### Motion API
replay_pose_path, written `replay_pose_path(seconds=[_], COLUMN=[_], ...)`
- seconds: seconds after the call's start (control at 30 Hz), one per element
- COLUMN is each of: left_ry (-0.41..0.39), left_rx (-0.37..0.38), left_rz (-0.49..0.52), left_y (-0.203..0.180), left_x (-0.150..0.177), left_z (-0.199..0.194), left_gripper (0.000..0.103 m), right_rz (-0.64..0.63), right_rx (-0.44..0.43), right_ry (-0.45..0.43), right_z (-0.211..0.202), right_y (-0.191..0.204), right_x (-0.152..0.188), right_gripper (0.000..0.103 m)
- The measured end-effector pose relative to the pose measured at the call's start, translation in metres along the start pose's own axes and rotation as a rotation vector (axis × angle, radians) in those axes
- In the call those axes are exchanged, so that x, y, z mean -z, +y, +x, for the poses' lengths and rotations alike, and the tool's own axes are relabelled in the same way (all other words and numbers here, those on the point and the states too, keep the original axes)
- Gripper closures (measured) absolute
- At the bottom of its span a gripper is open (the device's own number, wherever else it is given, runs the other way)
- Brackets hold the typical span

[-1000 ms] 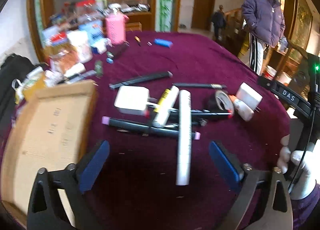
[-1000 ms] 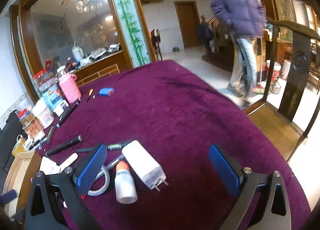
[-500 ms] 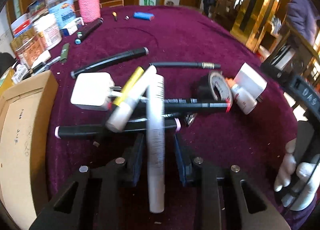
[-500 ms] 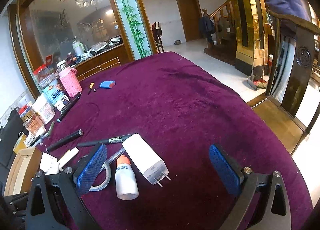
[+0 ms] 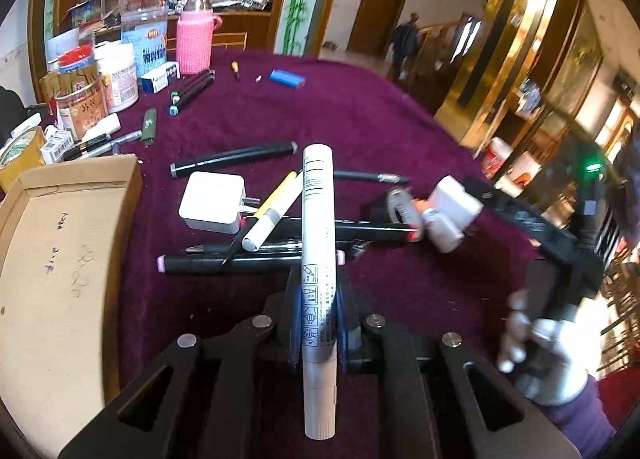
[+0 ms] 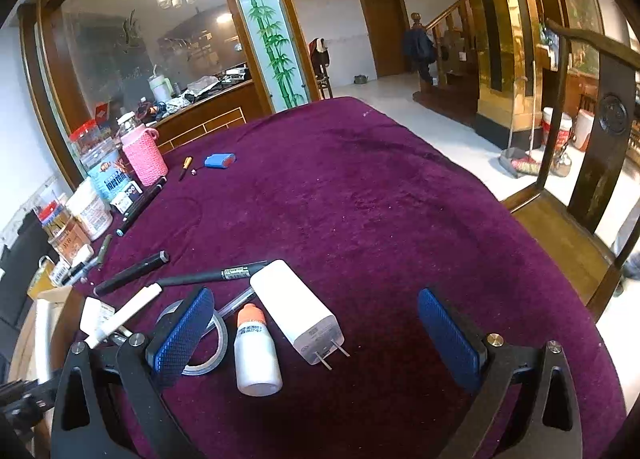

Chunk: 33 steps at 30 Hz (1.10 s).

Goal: Organize rigid objects
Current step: 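Carry the white marker toward the cardboard tray with left while right grasps the black tape roll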

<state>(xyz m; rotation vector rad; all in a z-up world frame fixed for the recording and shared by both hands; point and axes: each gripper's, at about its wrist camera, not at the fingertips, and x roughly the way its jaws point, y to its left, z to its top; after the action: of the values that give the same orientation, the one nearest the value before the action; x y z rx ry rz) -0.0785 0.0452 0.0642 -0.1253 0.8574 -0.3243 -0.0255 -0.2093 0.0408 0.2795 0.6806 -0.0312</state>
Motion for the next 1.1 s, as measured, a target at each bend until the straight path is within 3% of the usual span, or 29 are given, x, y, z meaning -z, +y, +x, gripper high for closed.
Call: replay_pose_path(seconds=[0.17,0.4,0.5,0.63,0.7,0.73,0.77,0.8,0.9,1.1], left_ry=[-0.037,-0.11,-0.124,-0.124,-0.123,-0.124,-0.125,-0.127,-0.131,-0.132], left_rx=[0.049,0.017,0.008,0.0,-0.002,-0.004,-0.005,-0.004,-0.003,0.008], left_rz=[-0.031,-0.048,-0.073,-0.1,-0.114,-0.117,-0.121,-0.129,-0.143,-0.179], left_y=[0.013,0.045,0.061,0.077,0.084,0.085,0.088,0.091,0.095,0.112], left_x=[0.004,0.011,0.015,0.02,0.022,0.023,0.024,0.024,0.027,0.025], left_z=[-0.036,-0.073,-0.08,-0.085,-0.085,-0.086,-0.087,-0.088,-0.091,-0.096], left_gripper=[0.09,0.089,0.09,0.09,0.089,0.089,0.089,0.089,0.089,0.089], right_rz=[0.034,-0.14,-0.188,-0.236,-0.287,-0.311,-0.33,-0.327,-0.318,-0.237], right_rx=[-0.114,-0.287,-0.274,-0.201,-0.151,-0.129,-0.122,-0.136,-0.125,-0.233], right_ry=[0.041,0.182,0.236,0.333,0.308,0.297,0.301,0.325,0.312,0.208], right_z=[-0.003,0.002,0.019,0.052,0.052,0.051,0.053,0.056,0.052,0.004], right_y=[0.0,0.067,0.088,0.107,0.114,0.118,0.121,0.122,0.116,0.105], right_x=[-0.002,-0.006,-0.005,0.0,0.001,0.002,0.003,0.004,0.003,-0.019], right_gripper=[0.001,0.002,0.021,0.032,0.038,0.057,0.086,0.091,0.095,0.095])
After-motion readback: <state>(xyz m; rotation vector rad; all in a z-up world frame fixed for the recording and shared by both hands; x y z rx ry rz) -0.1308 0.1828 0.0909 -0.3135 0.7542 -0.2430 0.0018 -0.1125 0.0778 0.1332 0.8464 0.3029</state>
